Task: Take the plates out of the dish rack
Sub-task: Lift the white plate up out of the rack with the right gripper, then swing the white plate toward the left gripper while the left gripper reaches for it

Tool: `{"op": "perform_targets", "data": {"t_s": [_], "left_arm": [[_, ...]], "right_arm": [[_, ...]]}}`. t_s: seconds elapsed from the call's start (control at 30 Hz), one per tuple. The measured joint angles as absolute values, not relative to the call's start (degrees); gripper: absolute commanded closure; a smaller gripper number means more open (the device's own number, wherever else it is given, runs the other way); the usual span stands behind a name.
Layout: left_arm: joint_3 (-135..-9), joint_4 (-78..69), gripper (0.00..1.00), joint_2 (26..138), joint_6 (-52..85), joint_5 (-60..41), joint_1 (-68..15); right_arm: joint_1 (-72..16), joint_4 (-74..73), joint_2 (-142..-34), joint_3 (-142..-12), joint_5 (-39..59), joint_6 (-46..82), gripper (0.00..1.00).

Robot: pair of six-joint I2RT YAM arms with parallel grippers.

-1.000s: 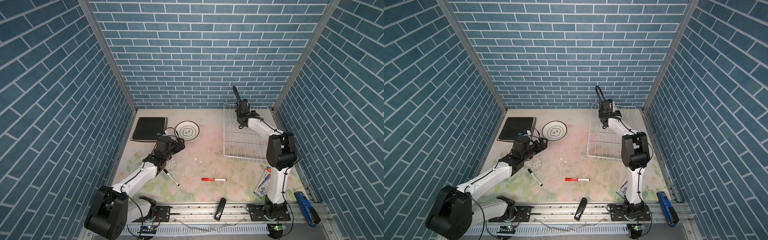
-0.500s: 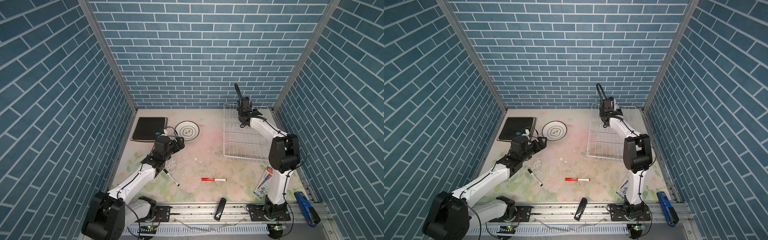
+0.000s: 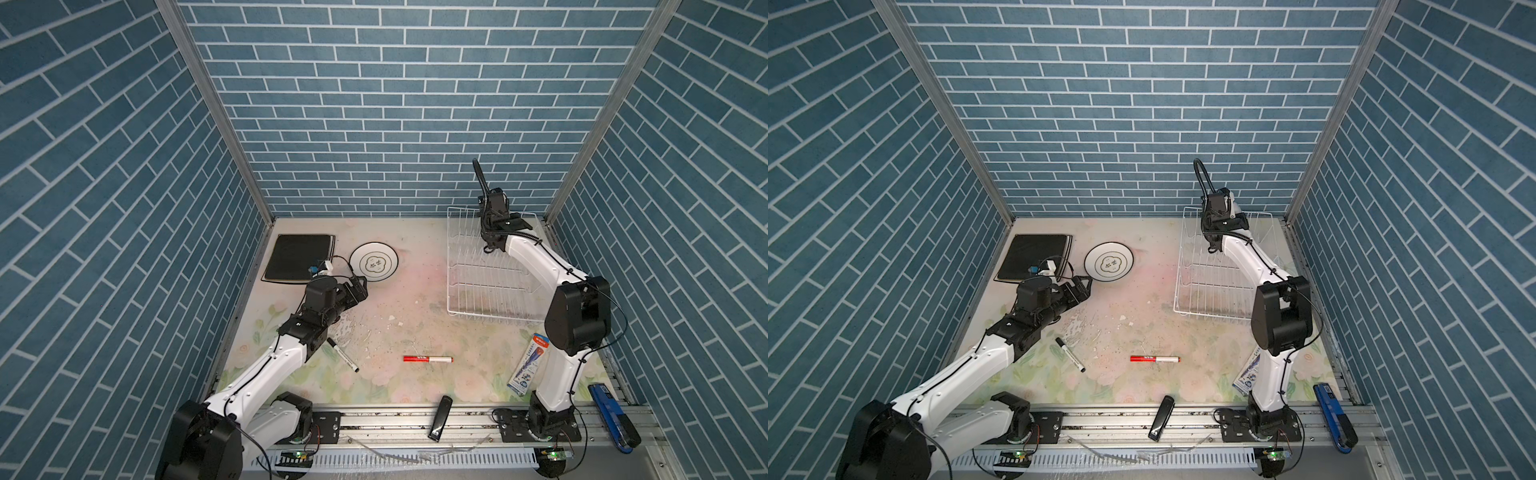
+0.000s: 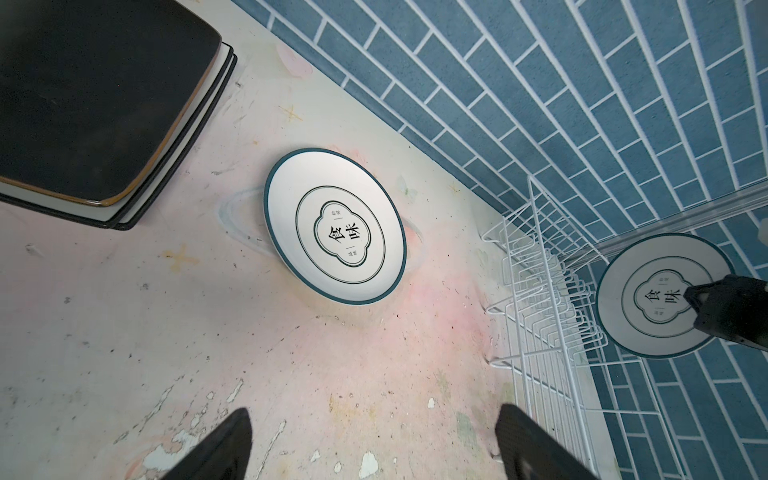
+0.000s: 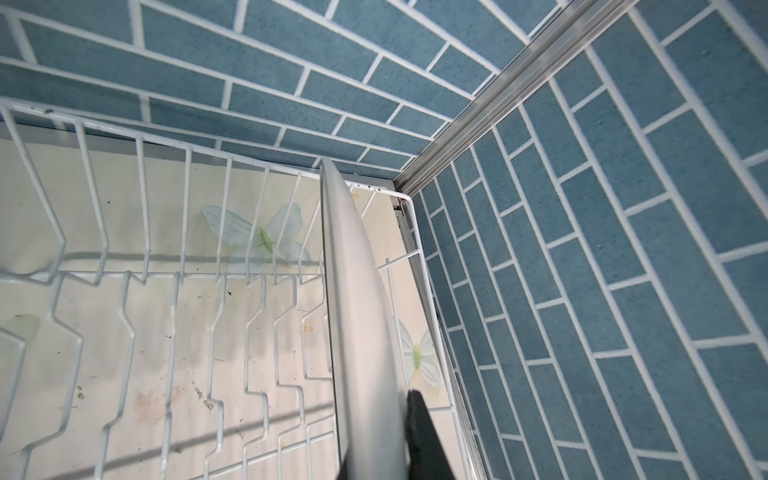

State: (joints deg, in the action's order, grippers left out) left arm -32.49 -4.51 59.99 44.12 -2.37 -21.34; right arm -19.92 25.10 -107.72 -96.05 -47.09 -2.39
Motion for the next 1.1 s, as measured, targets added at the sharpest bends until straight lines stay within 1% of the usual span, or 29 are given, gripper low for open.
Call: {"op": "perform_targets", "data": {"t_s": [0.13,0.37,0.53,0.77,0.9,1.1], "left_arm": [[-32.4,-4.6,0.06,59.6,44.4,-2.4,-21.5],[-32.4,-4.6,0.06,58.9,44.9,-2.7,-21.8],[-32.4,-4.8,0.06,58.8,45.4,-3.1,-22.1],[-32.8,-6.5,0.06,59.9,46.7,-4.3,-22.1],[-33.3,-7.8,0.06,61.4,48.0,-4.9,-22.2],[-33.9,-10.9,0.07,64.3,50.5,-5.9,-22.2]], "right_arm": [[-20.5,25.4,-103.0,-95.5,-44.9,-1.4,1.00],[-21.0,23.6,-92.2,-89.9,-36.8,2.8,1.00],[-21.0,19.5,-85.2,-82.7,-28.7,6.0,1.00],[-21.0,16.4,-81.0,-78.7,-15.9,12.4,1.00],[-21.0,12.5,-78.7,-74.8,-7.2,19.3,1.00],[-21.0,3.2,-78.3,-67.4,7.2,34.4,1.00]]}}
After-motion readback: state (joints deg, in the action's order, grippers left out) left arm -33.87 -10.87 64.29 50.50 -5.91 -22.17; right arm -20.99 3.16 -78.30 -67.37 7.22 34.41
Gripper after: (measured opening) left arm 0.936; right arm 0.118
